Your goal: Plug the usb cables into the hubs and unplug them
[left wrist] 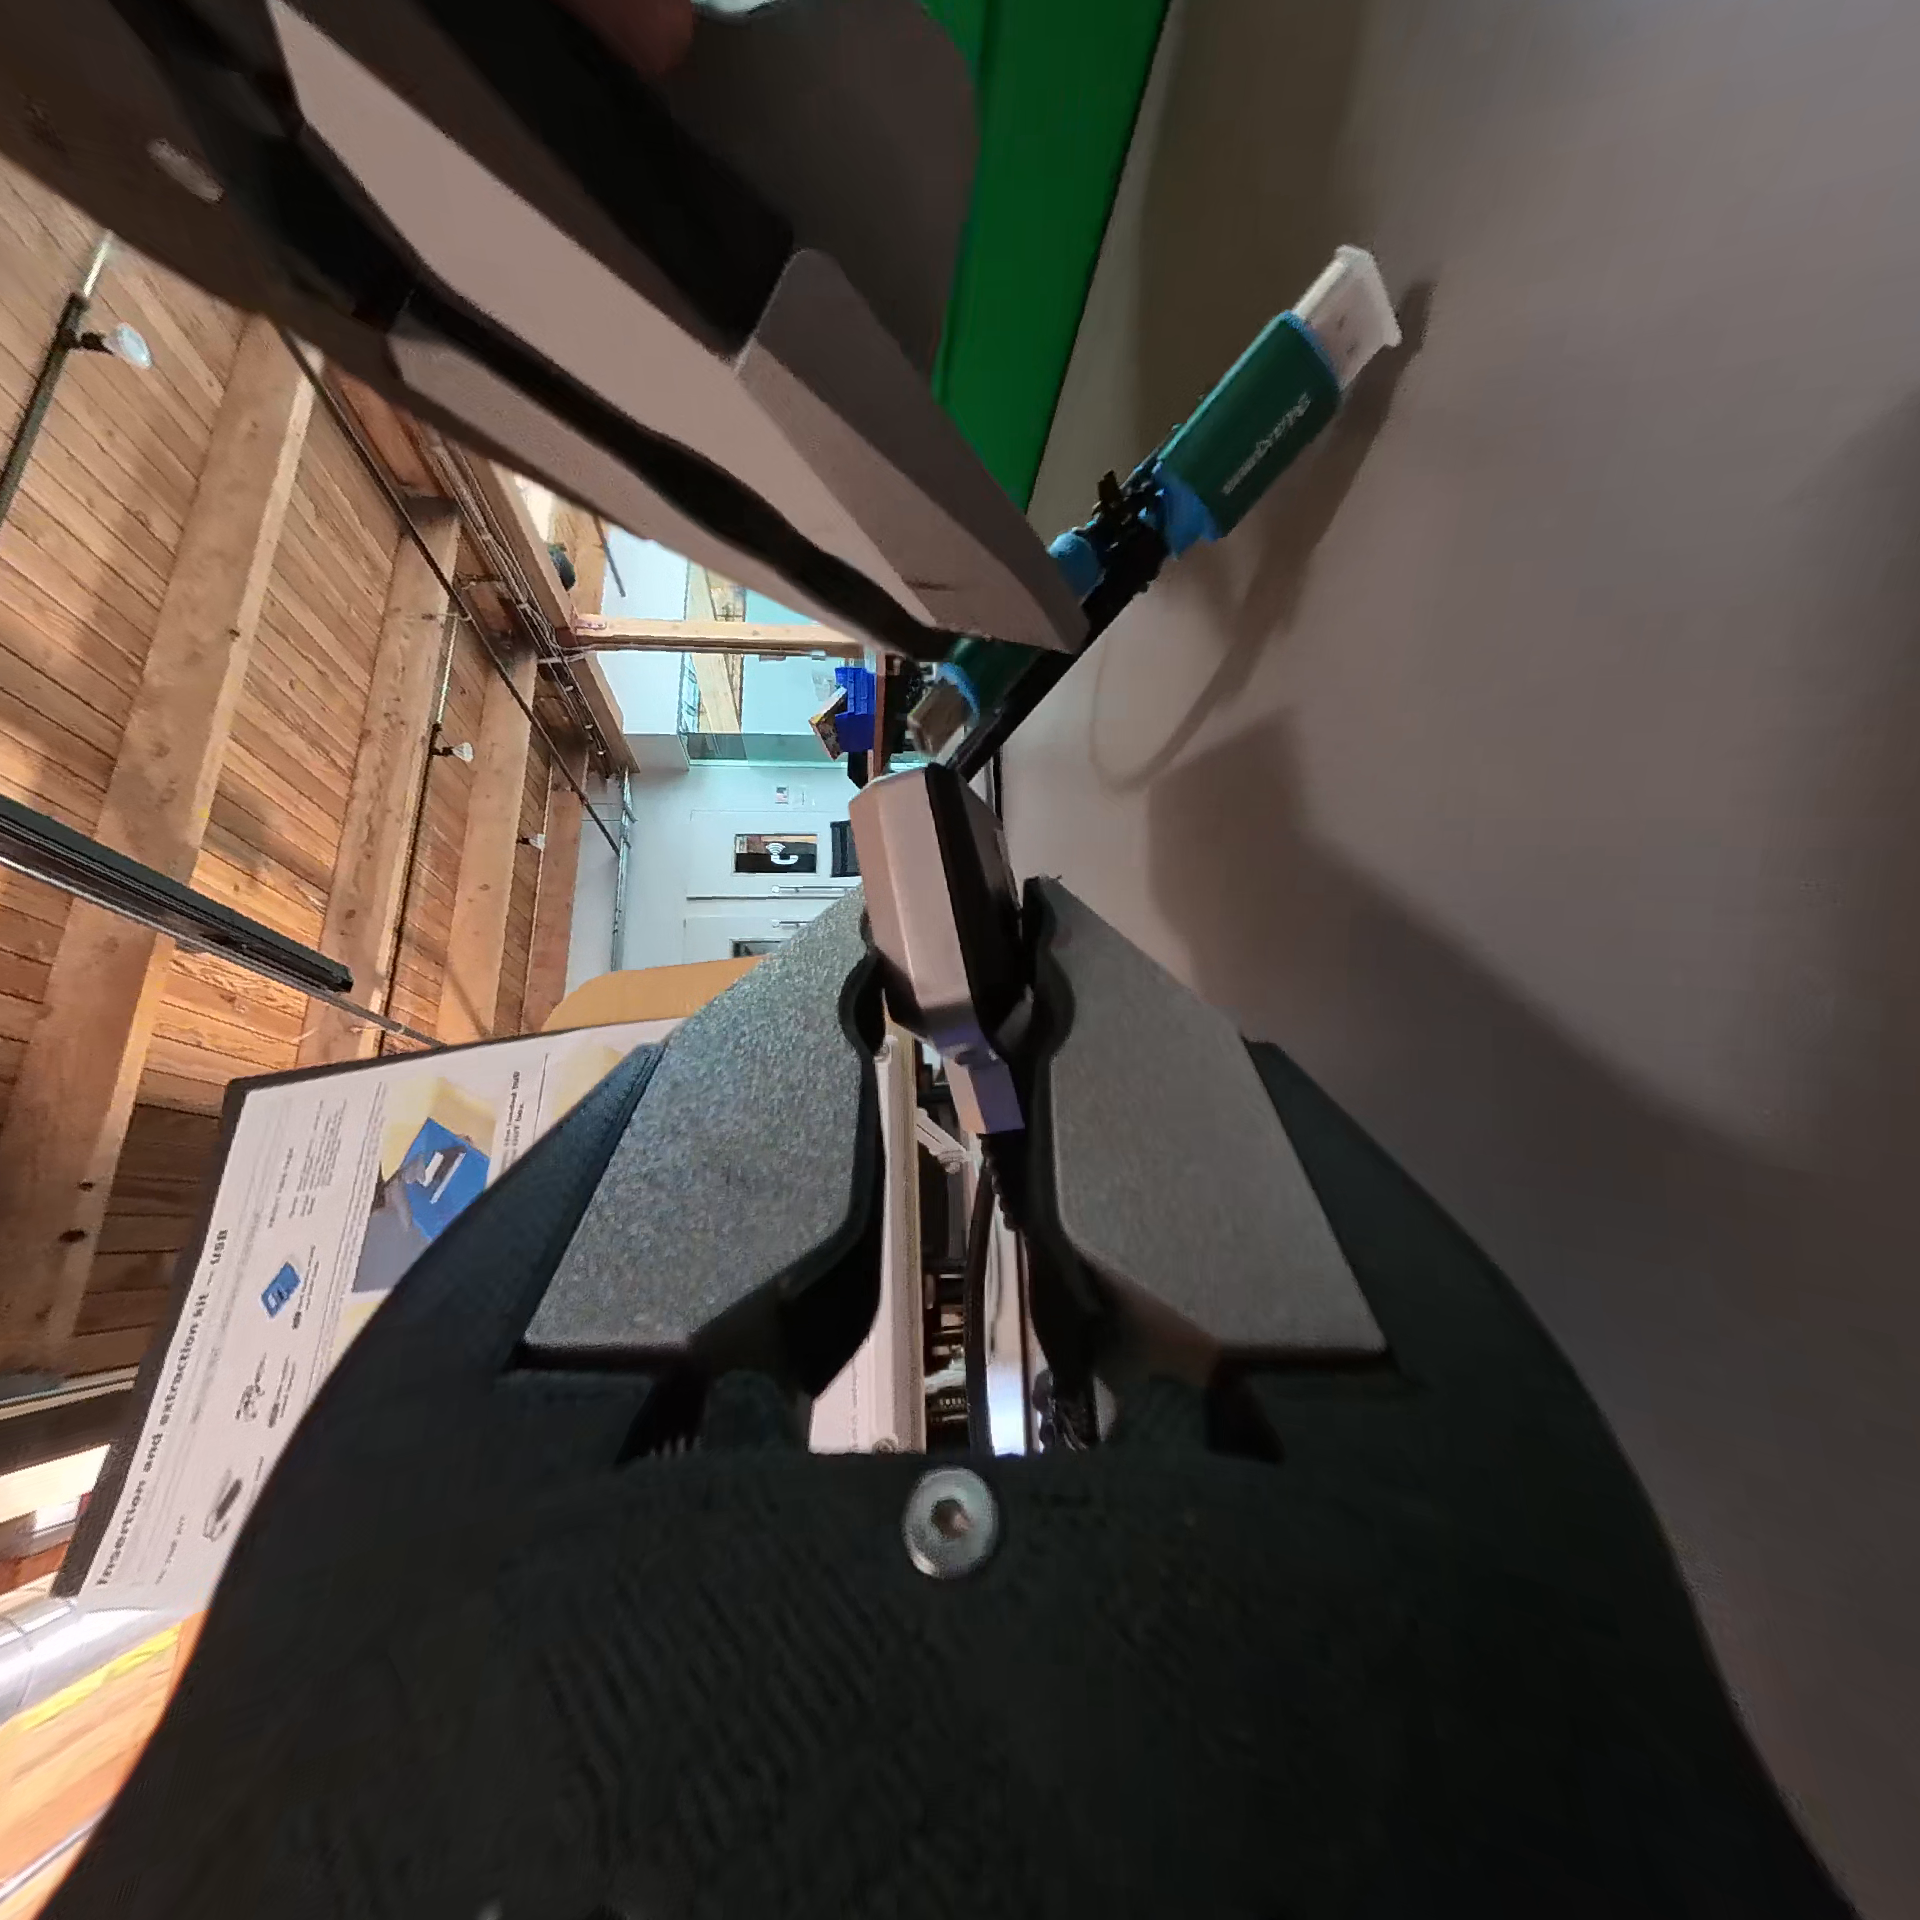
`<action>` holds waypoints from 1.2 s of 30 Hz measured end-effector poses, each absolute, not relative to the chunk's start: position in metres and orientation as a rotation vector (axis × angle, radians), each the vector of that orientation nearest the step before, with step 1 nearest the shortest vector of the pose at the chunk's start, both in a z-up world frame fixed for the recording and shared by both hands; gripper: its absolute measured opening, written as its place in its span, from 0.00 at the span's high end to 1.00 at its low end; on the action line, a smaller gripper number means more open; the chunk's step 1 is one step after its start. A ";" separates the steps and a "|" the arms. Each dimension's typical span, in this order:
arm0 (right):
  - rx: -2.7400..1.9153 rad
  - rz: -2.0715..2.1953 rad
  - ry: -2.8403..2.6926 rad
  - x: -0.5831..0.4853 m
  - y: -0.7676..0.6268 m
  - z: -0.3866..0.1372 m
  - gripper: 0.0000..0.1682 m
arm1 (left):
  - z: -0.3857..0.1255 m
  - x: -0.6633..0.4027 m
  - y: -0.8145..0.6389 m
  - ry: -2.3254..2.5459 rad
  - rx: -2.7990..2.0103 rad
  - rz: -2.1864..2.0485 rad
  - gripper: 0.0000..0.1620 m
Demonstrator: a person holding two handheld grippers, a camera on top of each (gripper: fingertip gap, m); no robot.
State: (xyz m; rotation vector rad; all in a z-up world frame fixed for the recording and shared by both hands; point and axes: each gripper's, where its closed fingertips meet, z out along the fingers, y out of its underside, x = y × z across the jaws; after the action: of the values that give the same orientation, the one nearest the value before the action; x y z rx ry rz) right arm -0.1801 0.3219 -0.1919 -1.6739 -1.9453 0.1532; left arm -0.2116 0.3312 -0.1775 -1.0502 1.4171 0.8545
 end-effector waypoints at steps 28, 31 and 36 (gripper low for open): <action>-1.926 1.658 -1.001 -0.209 0.347 -0.135 0.75 | -0.136 -0.226 0.328 1.148 -1.074 0.693 0.86; -2.009 1.642 -0.976 -0.218 0.350 -0.149 0.74 | -0.133 -0.224 0.325 1.178 -1.011 0.812 0.86; -1.958 1.896 -0.858 -0.232 0.344 -0.131 0.70 | -0.141 -0.219 0.328 1.254 -0.950 0.954 0.86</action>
State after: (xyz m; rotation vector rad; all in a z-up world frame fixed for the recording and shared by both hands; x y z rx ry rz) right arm -0.2324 0.3436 -0.1315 -1.9578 -0.8583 1.8956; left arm -0.2186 0.3277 -0.1412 -0.9499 1.2542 0.9542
